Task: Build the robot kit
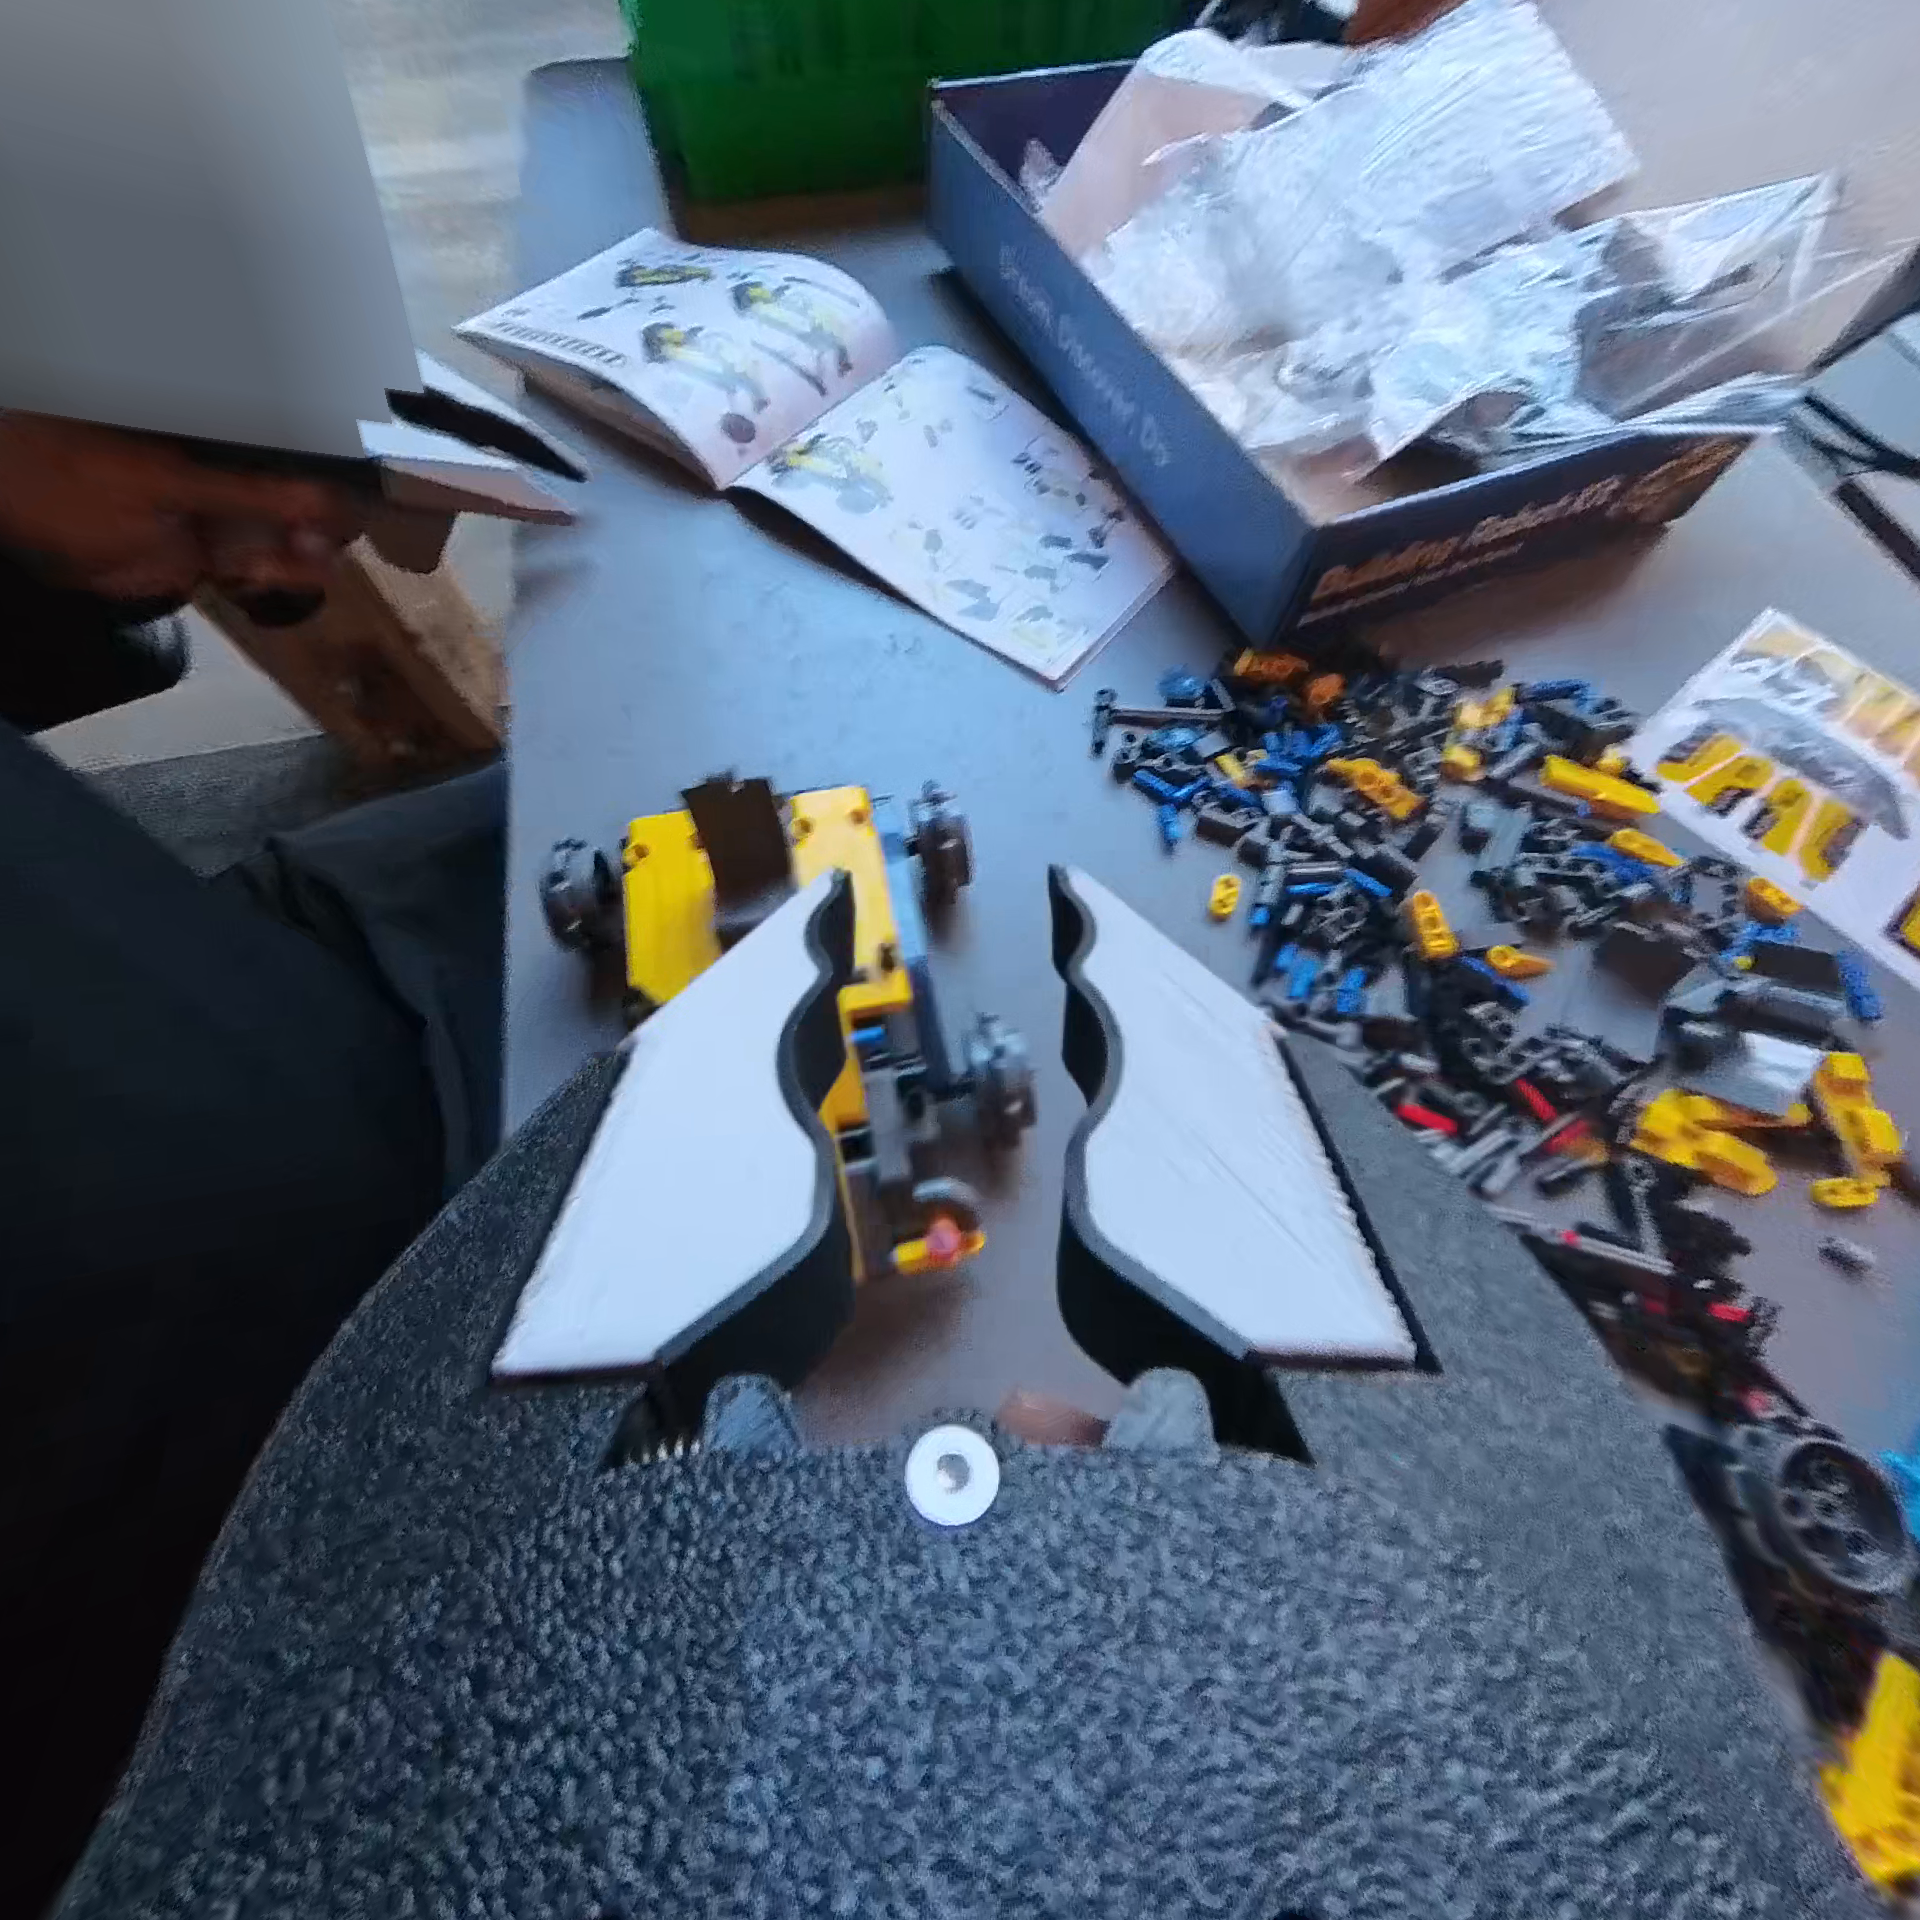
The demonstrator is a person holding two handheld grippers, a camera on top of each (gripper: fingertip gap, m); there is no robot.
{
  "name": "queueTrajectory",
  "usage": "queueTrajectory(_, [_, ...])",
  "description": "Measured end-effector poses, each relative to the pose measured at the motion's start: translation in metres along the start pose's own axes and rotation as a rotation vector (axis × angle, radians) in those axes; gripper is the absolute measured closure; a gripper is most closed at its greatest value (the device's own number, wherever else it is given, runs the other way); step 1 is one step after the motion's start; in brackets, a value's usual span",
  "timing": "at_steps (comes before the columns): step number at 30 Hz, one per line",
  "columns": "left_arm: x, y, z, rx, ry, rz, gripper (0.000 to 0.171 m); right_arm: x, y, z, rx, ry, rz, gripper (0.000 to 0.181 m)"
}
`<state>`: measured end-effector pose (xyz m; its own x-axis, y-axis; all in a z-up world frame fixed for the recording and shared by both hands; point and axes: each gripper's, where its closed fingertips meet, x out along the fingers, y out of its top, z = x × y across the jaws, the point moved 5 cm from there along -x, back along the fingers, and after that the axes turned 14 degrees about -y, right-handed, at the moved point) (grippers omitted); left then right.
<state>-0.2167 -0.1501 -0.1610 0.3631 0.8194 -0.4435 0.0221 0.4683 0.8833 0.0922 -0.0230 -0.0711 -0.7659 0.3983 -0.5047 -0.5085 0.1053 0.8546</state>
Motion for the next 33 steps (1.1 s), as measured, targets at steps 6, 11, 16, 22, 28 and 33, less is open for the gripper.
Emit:
queueTrajectory(6, [0.015, 0.010, 0.033, 0.069, -0.205, -0.043, 0.151, -0.013, -0.032, -0.025, -0.087, 0.069, -0.162, 0.132])
queueTrajectory(11, [0.031, 0.016, 0.050, 0.115, -0.230, -0.094, 0.150, 0.000, -0.053, -0.040, -0.128, 0.101, -0.267, 0.144])
queueTrajectory(16, [0.039, 0.056, 0.045, 0.123, -0.166, -0.017, 0.151, 0.013, -0.030, -0.047, -0.162, 0.106, -0.178, 0.142])
queueTrajectory(22, [0.060, 0.056, 0.075, 0.197, -0.400, -0.158, 0.155, -0.010, -0.002, -0.024, -0.122, 0.004, -0.012, 0.132])
queueTrajectory(28, [0.067, 0.034, 0.097, 0.224, -0.518, -0.218, 0.160, -0.036, -0.058, -0.005, -0.135, -0.091, -0.277, 0.144])
queueTrajectory(33, [0.079, 0.042, 0.083, 0.182, -0.384, -0.157, 0.157, -0.034, -0.061, 0.035, 0.032, -0.329, -0.211, 0.132])
